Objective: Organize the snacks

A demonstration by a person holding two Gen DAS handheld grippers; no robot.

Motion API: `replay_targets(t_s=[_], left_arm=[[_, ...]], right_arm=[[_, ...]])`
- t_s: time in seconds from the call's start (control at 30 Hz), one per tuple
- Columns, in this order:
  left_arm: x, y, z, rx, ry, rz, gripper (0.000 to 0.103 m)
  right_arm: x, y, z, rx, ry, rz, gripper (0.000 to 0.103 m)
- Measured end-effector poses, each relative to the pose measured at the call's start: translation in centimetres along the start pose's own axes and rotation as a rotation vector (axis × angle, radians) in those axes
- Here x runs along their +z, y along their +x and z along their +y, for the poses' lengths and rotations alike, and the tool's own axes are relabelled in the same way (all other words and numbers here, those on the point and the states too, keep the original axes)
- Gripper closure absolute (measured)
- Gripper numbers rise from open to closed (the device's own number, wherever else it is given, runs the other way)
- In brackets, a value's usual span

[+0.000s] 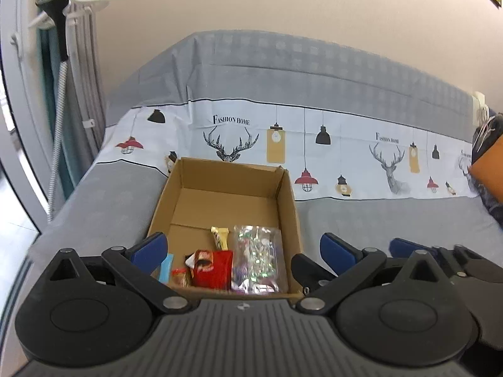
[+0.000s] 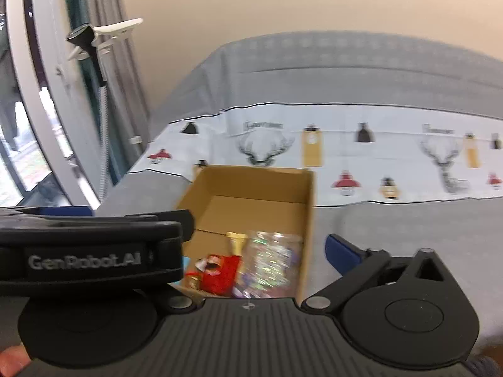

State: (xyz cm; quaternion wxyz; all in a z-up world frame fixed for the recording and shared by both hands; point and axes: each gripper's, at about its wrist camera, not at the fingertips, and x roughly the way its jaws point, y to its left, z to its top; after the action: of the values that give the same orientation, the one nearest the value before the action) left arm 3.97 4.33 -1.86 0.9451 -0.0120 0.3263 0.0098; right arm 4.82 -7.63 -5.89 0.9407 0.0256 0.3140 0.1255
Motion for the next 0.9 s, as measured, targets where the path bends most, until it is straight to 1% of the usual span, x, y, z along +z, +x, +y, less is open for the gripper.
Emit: replay_targets(t_s=[0.1, 0.2, 0.27, 0.4, 0.53, 0.67, 0.83, 0.9], left_arm=[[-0.7, -2.9, -1.5, 0.025, 0.043, -0.016, 0.0], [-0.9, -5.2, -2.3, 0.032, 0.058, -0.018, 0.0], [-0.8, -6.0, -2.8, 0.051, 0.076, -0.012, 0.0], [-0.7, -7.4, -3.5, 0.078, 0.09, -0.011, 0.0], [-0.8, -8.4, -4.0, 0.109, 0.093, -0.02, 0.0], [-0.8, -8.2, -4.0, 0.125, 0.086, 0.002, 0.0], [-0.9, -7.6, -3.5, 0.109, 0.086, 0.047, 0.0], [-1.0, -7.5, -3.4, 0.108, 0.088, 0.05, 0.0]], right_arm=[[-0.6, -3.0, -0.1, -0.023, 0.016, 0.023, 0.0], [-1.1, -5.2, -0.6, 0.014, 0.071, 0.053, 0.0], [-1.3, -6.3, -0.9, 0.038, 0.104, 0.065, 0.0], [-1.3, -7.9, -0.9, 0.037, 0.115, 0.053, 0.0], [-1.2, -8.5, -0.9, 0.029, 0.123, 0.051, 0.0], [-1.6, -8.4, -1.1, 0.045, 0.153, 0.077, 0.0], [-1.7, -8.1, -1.0, 0.032, 0.144, 0.105, 0.0], [-1.8, -8.0, -0.9, 0.03, 0.143, 0.112, 0.0]])
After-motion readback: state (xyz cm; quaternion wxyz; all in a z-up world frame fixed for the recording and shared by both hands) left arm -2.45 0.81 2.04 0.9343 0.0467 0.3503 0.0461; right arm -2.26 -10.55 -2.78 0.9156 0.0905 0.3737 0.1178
